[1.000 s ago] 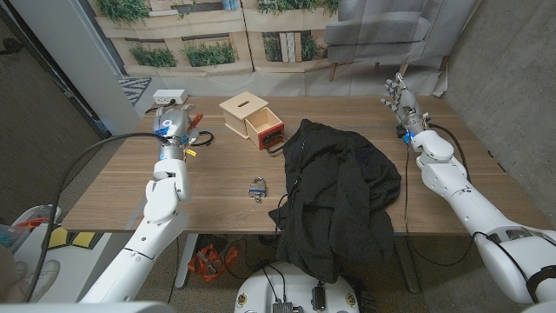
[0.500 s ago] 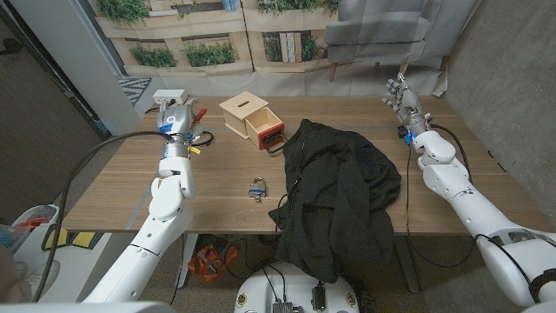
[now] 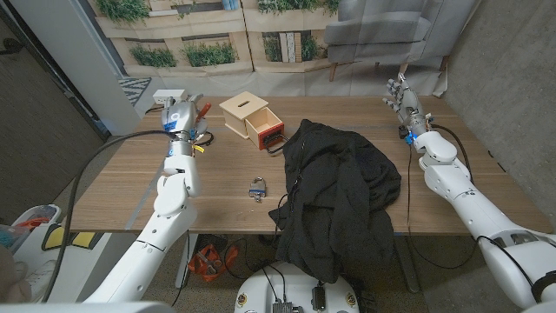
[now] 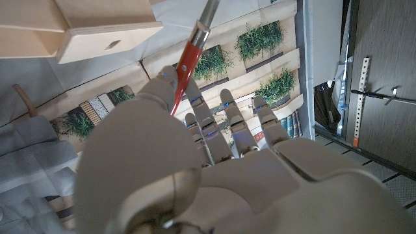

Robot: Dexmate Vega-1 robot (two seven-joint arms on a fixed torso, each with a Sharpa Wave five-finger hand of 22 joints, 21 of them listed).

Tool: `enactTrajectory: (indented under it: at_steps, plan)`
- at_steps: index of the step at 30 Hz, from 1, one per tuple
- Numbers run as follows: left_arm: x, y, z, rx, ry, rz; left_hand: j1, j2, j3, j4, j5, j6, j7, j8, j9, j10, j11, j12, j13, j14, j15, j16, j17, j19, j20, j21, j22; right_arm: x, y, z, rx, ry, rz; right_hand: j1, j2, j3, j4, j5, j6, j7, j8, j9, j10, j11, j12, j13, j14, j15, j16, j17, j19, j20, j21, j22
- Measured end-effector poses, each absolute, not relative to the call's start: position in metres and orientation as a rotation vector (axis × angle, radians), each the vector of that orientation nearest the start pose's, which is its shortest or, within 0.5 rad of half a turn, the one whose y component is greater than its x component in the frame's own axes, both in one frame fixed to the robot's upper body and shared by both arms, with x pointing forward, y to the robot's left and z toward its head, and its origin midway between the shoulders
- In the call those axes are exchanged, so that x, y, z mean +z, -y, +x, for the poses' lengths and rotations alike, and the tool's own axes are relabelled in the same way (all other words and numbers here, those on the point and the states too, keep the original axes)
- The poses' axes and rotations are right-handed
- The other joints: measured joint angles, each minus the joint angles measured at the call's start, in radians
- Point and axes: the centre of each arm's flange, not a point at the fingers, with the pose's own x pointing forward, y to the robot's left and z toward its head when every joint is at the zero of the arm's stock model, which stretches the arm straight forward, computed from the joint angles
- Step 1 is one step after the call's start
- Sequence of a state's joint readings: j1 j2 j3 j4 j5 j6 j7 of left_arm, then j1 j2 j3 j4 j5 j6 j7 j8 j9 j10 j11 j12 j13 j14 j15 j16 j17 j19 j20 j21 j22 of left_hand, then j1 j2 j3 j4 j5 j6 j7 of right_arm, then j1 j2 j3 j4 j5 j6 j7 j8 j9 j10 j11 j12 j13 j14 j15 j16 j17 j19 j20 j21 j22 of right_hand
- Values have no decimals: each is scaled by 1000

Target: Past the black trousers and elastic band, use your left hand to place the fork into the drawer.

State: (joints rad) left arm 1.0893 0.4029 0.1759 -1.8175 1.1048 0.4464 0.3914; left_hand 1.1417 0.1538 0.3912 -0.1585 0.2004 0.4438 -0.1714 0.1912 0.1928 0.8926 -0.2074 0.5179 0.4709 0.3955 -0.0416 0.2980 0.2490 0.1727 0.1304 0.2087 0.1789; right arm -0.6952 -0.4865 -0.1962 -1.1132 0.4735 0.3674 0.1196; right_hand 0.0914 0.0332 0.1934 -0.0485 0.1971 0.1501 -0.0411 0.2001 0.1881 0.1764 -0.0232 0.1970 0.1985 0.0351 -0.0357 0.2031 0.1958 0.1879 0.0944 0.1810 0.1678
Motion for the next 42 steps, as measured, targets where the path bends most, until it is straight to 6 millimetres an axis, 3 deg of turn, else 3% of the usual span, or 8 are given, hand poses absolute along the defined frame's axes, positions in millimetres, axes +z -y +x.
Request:
enactTrajectory:
  at_steps: [42]
  plan:
    - [46,-282,561,869,783,1186,4,4,0,0,1,0,0,0,0,-6,-6,8,-3,5,-5,0,9,0,0,0,0,47,373,651,81,743,-87,0,0,-4,-4,0,0,0,0,0,0,0,0,0,-6,5,-4,0,-4,4,0,0]
